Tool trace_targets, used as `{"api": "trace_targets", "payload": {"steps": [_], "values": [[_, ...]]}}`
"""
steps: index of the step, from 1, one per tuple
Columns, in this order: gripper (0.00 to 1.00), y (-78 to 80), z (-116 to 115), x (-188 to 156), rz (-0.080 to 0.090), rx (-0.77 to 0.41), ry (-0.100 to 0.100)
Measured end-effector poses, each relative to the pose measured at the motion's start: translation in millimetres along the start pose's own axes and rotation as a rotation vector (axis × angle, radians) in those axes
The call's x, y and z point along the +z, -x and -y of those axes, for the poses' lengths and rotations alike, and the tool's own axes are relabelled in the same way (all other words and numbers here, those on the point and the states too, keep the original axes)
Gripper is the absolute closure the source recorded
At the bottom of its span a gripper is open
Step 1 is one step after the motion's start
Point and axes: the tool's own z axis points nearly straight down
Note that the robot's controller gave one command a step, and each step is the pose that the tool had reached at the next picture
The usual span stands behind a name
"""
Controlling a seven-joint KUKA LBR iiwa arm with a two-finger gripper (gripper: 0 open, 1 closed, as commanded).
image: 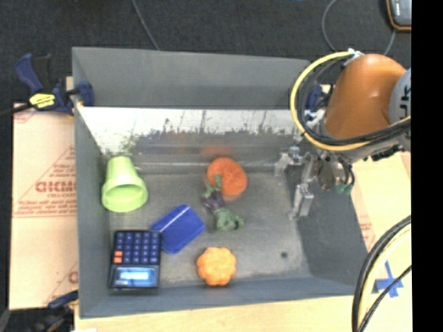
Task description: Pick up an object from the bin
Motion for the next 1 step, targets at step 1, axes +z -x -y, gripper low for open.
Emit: {"api": "trace_targets", "payload": {"steps": [1], "values": [[0.0, 1.8, -0.4, -4.2, 0.008, -0.004, -0.001]]}}
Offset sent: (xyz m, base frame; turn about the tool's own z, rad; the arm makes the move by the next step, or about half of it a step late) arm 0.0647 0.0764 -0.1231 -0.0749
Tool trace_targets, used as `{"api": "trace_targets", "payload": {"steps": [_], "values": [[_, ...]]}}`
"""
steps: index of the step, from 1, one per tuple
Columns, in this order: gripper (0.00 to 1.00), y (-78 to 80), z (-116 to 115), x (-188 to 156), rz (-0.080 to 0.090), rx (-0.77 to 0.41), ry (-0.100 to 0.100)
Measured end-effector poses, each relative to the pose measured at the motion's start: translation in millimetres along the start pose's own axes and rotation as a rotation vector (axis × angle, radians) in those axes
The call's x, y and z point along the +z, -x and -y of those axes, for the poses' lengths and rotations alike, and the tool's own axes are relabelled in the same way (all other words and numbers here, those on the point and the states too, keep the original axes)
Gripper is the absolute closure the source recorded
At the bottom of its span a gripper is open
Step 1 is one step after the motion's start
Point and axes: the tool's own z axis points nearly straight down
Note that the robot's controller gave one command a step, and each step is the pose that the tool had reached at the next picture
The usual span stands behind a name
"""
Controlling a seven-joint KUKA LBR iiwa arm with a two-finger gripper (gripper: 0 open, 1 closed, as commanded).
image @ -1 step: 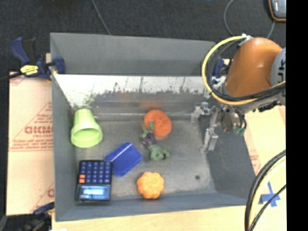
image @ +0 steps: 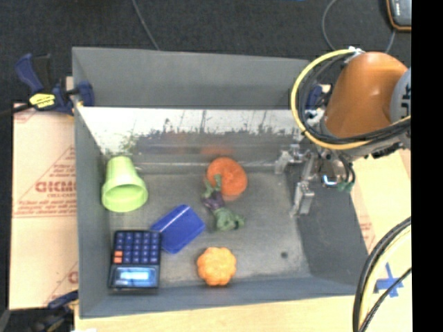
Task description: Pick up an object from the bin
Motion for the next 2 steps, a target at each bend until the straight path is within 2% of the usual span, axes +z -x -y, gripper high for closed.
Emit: {"api": "trace_targets", "payload": {"steps": [1, 2], "values": [[0.0, 64.9, -77, 128, 0.007, -0.076, -0.001], [0.0, 57.6, -79, 66, 0.013, -0.078, -0.004]]}}
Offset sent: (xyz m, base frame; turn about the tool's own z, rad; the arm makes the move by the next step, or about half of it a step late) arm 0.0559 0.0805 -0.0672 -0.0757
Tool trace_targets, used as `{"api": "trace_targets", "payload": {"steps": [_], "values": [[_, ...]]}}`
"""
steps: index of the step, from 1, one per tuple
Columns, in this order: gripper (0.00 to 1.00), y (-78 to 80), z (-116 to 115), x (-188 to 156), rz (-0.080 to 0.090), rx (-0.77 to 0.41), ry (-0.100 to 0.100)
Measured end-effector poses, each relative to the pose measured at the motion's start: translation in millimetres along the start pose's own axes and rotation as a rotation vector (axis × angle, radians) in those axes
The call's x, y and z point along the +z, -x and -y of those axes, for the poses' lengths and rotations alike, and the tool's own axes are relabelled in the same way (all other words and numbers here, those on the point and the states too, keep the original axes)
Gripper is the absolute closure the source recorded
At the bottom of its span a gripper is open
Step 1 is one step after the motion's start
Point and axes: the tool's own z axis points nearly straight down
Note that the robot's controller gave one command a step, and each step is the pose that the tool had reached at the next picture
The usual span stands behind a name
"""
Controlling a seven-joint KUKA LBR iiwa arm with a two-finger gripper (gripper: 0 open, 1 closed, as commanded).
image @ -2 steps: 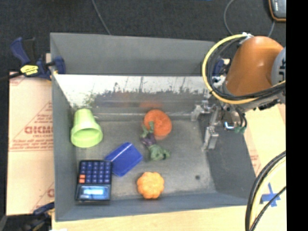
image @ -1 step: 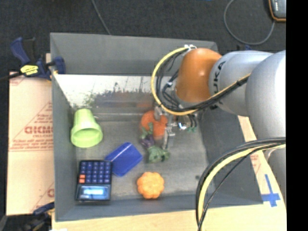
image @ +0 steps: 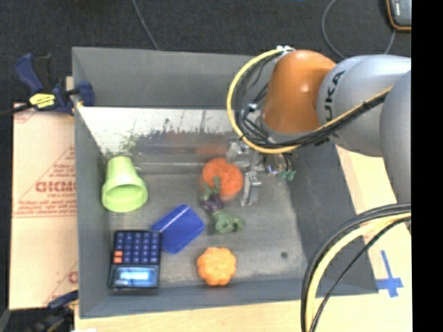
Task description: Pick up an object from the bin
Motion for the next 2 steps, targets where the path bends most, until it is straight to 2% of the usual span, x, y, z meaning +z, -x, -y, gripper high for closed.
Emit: {"api": "trace_targets", "payload": {"steps": [1, 2], "values": [[0.0, 17.7, 1, 31, -0.007, 0.033, 0.003], [0.0, 14.4, -12, 58, 0.014, 0.084, 0.0]]}}
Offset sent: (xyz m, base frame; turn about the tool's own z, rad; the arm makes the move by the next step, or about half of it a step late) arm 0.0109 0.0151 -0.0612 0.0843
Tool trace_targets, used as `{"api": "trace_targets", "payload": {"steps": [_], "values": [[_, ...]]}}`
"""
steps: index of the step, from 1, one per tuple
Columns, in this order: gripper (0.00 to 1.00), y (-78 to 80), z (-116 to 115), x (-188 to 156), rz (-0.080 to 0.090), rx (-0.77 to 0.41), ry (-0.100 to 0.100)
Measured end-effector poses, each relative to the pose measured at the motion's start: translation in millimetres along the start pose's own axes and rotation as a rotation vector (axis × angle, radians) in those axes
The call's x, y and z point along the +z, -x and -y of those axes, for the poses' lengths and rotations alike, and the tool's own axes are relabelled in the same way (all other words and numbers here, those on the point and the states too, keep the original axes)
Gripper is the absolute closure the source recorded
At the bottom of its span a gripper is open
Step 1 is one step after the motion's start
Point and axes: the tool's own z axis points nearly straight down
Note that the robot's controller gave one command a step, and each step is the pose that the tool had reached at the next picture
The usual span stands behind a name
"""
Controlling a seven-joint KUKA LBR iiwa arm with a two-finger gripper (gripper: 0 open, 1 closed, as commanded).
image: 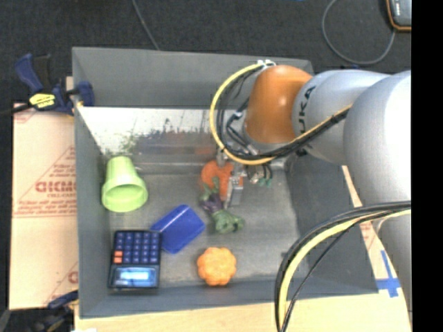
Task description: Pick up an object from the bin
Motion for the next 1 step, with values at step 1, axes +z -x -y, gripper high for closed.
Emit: {"api": "trace_targets", "payload": {"steps": [1], "values": [[1.0, 8.6, 8.5, -1.5, 0.003, -0.034, 0.001]]}}
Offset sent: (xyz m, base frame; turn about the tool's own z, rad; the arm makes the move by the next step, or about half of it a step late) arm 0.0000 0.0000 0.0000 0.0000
